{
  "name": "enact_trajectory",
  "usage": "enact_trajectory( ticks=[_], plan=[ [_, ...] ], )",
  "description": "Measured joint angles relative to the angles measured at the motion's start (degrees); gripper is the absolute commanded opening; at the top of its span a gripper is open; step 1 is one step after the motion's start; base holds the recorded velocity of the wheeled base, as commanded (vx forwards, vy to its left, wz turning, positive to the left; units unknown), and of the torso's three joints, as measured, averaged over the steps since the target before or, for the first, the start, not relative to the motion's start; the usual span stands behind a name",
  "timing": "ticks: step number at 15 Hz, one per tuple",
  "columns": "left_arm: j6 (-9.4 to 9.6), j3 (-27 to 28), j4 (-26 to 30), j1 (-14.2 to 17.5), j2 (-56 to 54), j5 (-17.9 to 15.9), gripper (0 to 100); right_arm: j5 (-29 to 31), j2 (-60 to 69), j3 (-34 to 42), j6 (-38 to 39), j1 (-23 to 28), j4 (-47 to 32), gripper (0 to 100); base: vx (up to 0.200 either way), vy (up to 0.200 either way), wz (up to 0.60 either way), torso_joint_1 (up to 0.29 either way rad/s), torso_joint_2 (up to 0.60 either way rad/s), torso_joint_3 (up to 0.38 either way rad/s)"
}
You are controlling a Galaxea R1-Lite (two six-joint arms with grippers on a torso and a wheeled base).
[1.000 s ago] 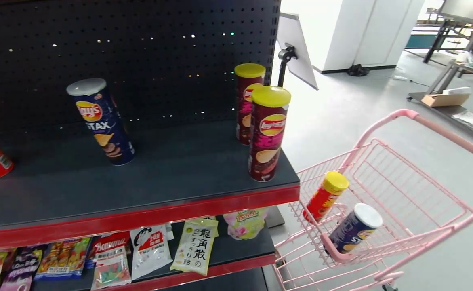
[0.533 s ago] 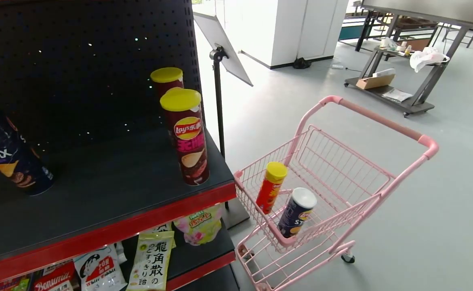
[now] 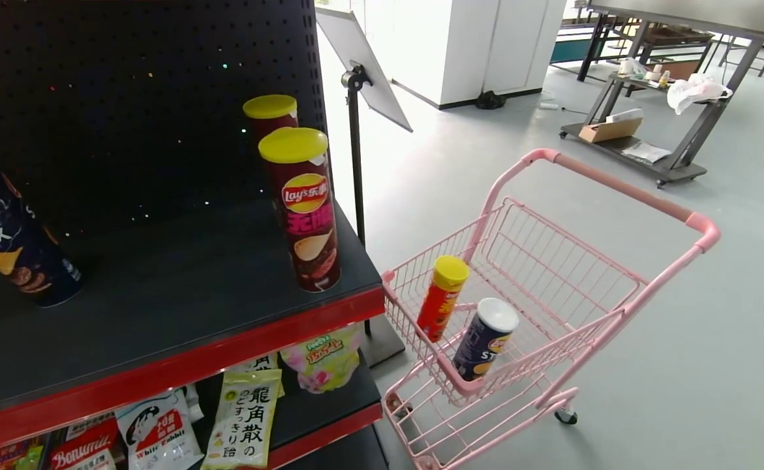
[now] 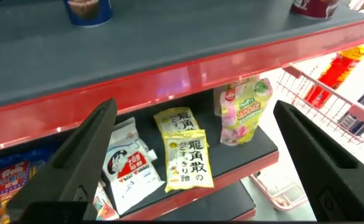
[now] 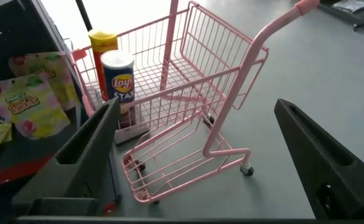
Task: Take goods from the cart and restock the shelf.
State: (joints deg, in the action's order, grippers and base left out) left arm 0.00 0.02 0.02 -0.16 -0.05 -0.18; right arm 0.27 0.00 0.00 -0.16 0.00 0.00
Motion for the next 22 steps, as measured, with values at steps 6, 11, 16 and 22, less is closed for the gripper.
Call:
enact_trajectory(
  ticks=[6,11,16,22],
  plan=[
    [0.00,-0.02,-0.02,-0.02,0.00,0.00,100,-0.02,0.00,0.00,0.00,0.00,0.00,100,0.000,0.000,0.00,-0.144,0.39,0.237],
    [0.00,-0.02,-0.02,-0.02,0.00,0.00,100,-0.02,0.00,0.00,0.02,0.00,0.00,100,0.000,0.000,0.00,-0.177,0.52,0.343],
    [0.00,-0.02,-0.02,-0.02,0.00,0.00,100,0.00,0.00,0.00,0.09,0.00,0.00,100,0.000,0.000,0.00,-0.156,0.54,0.371],
    [0.02,-0.02,-0.02,-0.02,0.00,0.00,100,-0.16,-0.11,0.00,-0.06,-0.02,0.00,100,0.000,0.000,0.00,-0.056,0.23,0.169]
  ],
)
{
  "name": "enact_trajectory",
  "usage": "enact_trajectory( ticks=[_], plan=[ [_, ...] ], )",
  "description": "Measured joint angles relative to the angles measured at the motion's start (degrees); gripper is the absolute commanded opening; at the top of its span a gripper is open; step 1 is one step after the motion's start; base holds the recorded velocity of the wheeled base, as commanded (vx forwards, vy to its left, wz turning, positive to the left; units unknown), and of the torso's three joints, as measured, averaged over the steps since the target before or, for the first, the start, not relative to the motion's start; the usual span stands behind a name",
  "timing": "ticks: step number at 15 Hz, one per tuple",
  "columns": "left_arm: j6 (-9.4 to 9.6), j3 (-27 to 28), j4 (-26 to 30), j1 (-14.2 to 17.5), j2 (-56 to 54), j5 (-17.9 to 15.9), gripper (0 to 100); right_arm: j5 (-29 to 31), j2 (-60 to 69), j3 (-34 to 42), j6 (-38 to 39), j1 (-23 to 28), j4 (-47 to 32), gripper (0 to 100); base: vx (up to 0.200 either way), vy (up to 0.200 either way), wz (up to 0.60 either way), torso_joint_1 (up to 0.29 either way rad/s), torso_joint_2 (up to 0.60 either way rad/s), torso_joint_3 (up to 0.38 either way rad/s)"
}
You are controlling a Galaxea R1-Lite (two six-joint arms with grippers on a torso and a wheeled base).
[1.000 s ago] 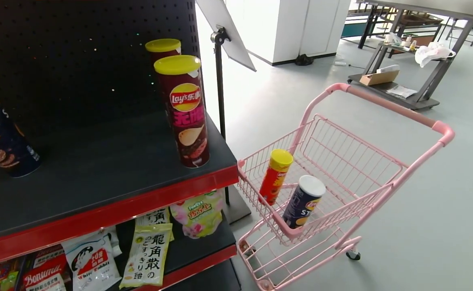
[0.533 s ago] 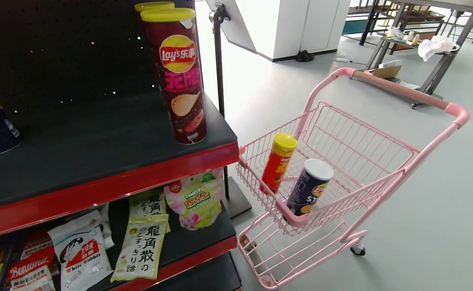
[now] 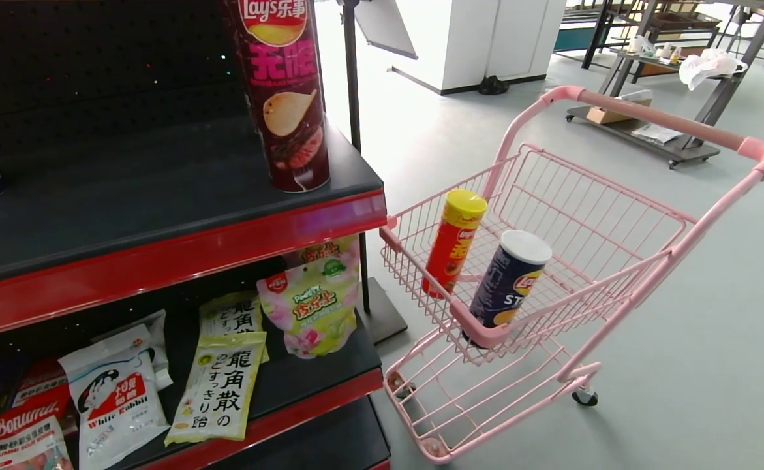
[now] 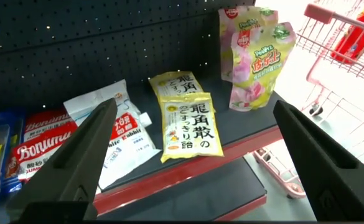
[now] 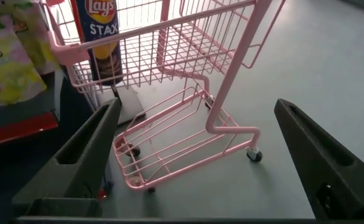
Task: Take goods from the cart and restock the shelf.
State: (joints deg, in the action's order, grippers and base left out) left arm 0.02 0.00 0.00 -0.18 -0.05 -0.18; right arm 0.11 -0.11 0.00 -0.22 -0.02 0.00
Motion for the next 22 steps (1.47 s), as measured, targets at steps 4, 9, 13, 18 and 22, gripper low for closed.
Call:
enact_trajectory(
  ticks=[4,9,13,18,22],
  plan=[
    [-0.02,0.00,0.00,0.00,0.00,0.00,100,-1.11,-0.73,-1.56,0.40,-0.38,0.21,100,0.000,0.000,0.00,0.000,0.00,0.000],
    [-0.02,0.00,0.00,0.00,0.00,-0.06,100,-4.07,-20.77,-20.88,5.46,-2.29,1.23,100,0.000,0.000,0.00,0.000,0.00,0.000],
    [0.05,0.02,0.00,0.00,0.00,-0.06,100,-10.29,-51.04,-28.33,8.81,-6.72,15.17,100,0.000,0.000,0.00,0.000,0.00,0.000],
    [0.07,0.02,0.00,0.00,0.00,-0.09,100,-19.50,-77.34,-29.07,9.81,-10.14,33.66,100,0.000,0.000,0.00,0.000,0.00,0.000],
    [0.05,0.02,0.00,0.00,0.00,-0.06,100,-20.71,-86.14,-29.73,9.24,-12.87,36.47,100,0.000,0.000,0.00,0.000,0.00,0.000]
  ],
)
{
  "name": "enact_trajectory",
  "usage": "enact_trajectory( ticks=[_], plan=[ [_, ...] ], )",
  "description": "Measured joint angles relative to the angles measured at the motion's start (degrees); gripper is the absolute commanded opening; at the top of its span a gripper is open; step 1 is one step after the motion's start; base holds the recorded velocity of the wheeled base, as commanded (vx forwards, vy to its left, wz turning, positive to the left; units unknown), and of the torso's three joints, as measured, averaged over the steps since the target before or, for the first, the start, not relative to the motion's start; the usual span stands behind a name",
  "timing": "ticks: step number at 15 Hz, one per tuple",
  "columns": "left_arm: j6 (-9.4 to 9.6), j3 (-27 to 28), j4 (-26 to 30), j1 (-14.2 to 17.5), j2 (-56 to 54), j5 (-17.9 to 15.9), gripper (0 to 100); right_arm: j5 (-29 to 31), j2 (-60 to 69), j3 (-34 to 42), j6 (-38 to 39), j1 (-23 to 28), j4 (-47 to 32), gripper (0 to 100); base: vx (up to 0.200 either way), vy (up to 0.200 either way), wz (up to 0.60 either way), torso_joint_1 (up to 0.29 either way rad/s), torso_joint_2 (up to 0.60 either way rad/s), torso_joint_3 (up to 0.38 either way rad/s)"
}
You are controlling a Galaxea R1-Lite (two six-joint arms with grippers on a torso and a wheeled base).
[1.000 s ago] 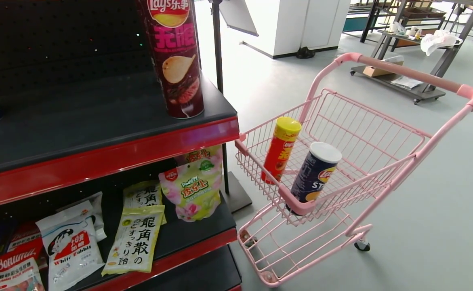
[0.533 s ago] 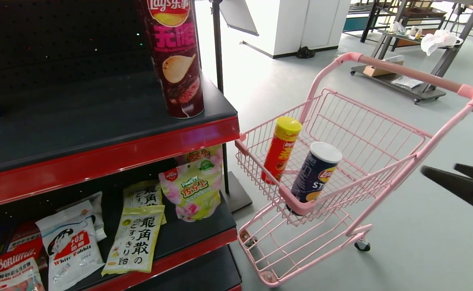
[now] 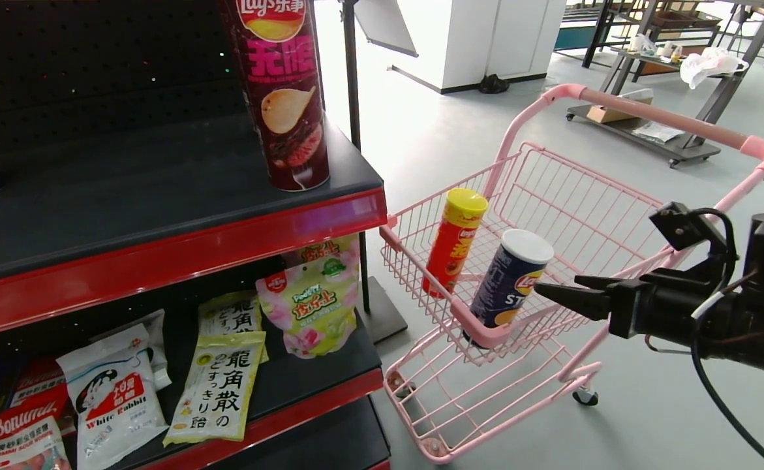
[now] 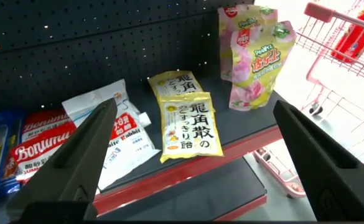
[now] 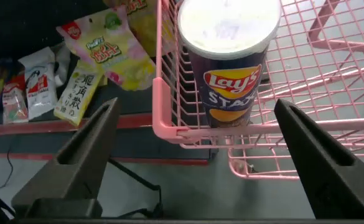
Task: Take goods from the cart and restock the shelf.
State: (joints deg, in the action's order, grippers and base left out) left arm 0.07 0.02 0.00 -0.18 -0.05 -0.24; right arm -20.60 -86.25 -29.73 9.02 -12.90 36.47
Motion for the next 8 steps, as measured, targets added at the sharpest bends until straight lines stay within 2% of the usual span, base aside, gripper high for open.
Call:
enact_trajectory(
  ticks=[4,8],
  plan=[
    [0.09,-0.02,0.00,0.02,0.00,-0.02,100,0.00,-5.92,-0.11,-2.49,-0.24,6.03,100,0.000,0.000,0.00,0.000,0.00,0.000],
    [0.09,-0.02,0.00,0.02,-0.02,0.00,100,-0.09,-10.34,-0.39,-4.92,-0.30,7.27,100,0.000,0.000,0.00,0.000,0.00,0.000]
  ],
)
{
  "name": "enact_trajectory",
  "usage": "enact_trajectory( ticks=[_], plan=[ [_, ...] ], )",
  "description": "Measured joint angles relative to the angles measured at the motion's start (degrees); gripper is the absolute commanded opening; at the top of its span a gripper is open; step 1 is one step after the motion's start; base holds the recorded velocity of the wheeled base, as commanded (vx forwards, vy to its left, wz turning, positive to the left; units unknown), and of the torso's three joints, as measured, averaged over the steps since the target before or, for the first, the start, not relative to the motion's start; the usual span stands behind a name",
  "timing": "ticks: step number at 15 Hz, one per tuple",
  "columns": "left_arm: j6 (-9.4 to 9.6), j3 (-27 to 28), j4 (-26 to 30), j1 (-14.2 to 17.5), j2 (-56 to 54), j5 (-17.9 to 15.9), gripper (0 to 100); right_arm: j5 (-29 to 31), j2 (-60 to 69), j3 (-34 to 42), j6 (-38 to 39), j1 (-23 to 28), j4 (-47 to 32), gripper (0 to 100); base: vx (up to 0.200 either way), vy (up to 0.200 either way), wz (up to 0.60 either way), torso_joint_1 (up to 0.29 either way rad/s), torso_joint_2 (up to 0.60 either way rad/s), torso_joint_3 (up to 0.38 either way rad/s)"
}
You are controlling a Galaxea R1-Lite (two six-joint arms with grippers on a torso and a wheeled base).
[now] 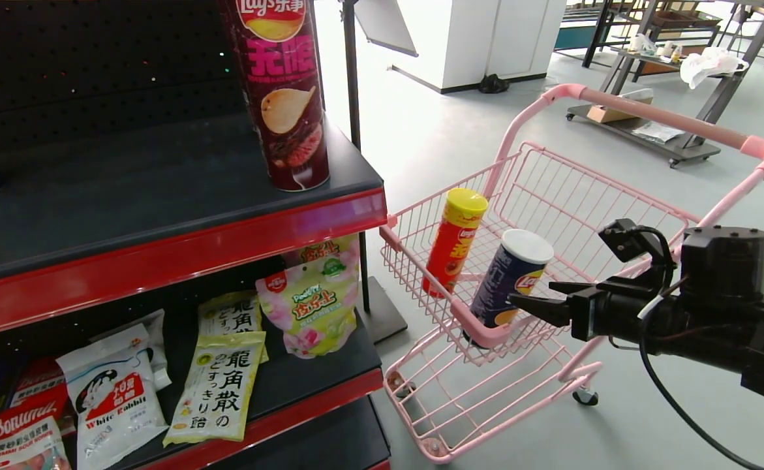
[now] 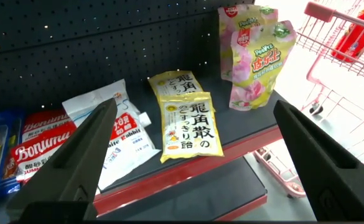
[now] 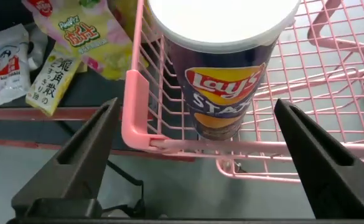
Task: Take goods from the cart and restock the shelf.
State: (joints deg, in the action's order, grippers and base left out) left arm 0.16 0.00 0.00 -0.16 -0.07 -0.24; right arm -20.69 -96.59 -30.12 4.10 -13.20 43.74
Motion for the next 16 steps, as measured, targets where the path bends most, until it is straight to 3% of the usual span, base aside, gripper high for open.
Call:
enact_trajectory(
  ticks=[4,10,15,16],
  plan=[
    [0.06,0.00,0.00,0.00,0.00,0.00,100,-0.30,-3.46,-3.11,-0.13,-0.18,0.60,100,0.000,0.000,0.00,0.000,0.00,0.000],
    [0.62,0.00,-0.02,0.00,0.02,-0.02,100,-0.27,-13.17,-6.34,-0.09,-0.18,11.52,100,0.000,0.000,0.00,0.000,0.00,0.000],
    [0.95,0.00,-0.07,0.02,0.02,-0.07,100,-0.41,-20.47,-10.83,-0.05,-1.21,15.21,100,0.000,0.000,0.00,0.000,0.00,0.000],
    [1.32,0.00,-0.10,0.00,0.00,-0.11,100,-0.24,-21.36,-11.54,-0.07,-1.56,15.38,0,0.000,0.000,0.00,0.000,0.00,0.000]
  ],
)
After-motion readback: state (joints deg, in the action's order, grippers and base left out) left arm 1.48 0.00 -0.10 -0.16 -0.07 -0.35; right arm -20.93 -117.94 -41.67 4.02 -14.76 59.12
